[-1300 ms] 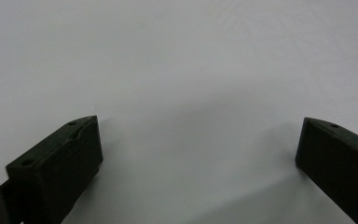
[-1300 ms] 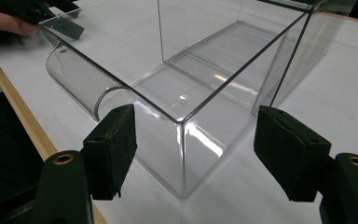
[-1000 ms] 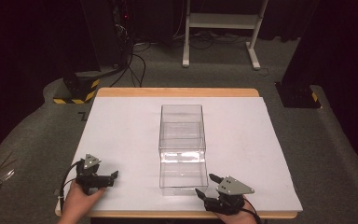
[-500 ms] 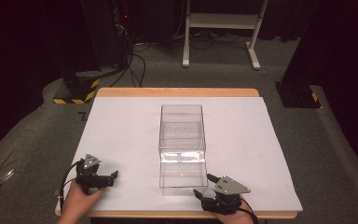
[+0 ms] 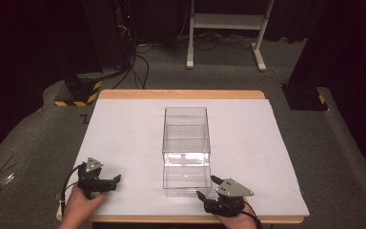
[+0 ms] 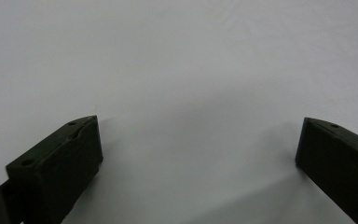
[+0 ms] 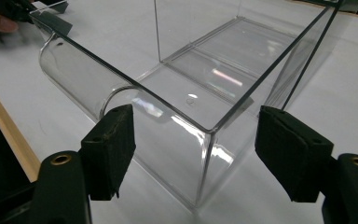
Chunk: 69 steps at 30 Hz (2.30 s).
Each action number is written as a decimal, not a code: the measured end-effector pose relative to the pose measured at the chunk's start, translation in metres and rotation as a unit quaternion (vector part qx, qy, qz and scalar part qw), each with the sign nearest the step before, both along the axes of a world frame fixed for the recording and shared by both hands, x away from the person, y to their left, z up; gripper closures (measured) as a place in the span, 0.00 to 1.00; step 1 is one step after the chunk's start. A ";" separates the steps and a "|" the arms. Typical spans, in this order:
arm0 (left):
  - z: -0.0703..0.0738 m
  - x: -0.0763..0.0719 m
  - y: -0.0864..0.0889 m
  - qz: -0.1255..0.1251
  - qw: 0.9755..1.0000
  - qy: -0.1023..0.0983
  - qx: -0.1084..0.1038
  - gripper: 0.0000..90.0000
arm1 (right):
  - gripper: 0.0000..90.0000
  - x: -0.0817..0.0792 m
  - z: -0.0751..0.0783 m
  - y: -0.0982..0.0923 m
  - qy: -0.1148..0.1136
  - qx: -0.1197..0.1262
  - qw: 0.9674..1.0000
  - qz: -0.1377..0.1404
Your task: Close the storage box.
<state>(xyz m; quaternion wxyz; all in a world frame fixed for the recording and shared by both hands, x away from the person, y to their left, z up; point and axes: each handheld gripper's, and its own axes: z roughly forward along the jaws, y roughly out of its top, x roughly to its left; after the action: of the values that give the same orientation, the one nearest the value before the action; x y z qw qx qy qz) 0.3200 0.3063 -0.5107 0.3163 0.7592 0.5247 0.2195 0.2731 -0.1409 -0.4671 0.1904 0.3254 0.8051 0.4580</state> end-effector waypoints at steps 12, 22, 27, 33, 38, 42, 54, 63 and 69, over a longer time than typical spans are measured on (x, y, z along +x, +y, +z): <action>0.000 0.000 0.000 -0.002 1.000 0.000 0.002 0.01 | 0.21 0.006 -0.001 0.004 0.001 0.004 1.000 -0.027; 0.000 0.000 0.000 -0.002 1.000 0.001 0.002 0.01 | 0.18 0.016 -0.002 0.005 -0.004 0.004 0.999 -0.043; 0.000 0.000 0.000 0.000 1.000 0.000 0.000 0.01 | 0.18 0.022 -0.002 0.007 -0.001 0.006 0.999 -0.048; 0.000 0.000 0.000 0.000 1.000 0.000 0.000 0.01 | 0.18 0.032 -0.001 0.009 -0.003 0.003 0.998 -0.062; 0.000 0.000 0.000 0.000 1.000 -0.001 0.000 0.01 | 0.18 0.038 -0.001 0.011 -0.007 -0.003 0.998 -0.065; 0.000 0.000 0.000 0.000 1.000 -0.001 0.000 0.01 | 0.18 0.044 -0.001 0.012 -0.009 -0.008 0.998 -0.067; 0.000 0.000 0.000 0.000 1.000 -0.002 0.002 0.01 | 0.18 0.057 -0.001 0.013 -0.004 -0.007 0.997 -0.073; 0.000 0.000 0.000 0.000 1.000 -0.002 0.003 0.01 | 0.18 0.064 0.000 0.013 -0.008 -0.003 0.997 -0.077; 0.000 0.000 0.000 0.000 1.000 -0.002 0.003 0.01 | 0.18 0.068 0.001 0.013 -0.009 -0.001 0.997 -0.081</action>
<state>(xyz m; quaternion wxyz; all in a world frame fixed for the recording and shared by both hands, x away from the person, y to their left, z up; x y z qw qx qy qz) 0.3196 0.3061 -0.5108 0.3155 0.7597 0.5233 0.2225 0.3408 -0.1276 -0.4665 0.2345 0.3852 0.7745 0.4435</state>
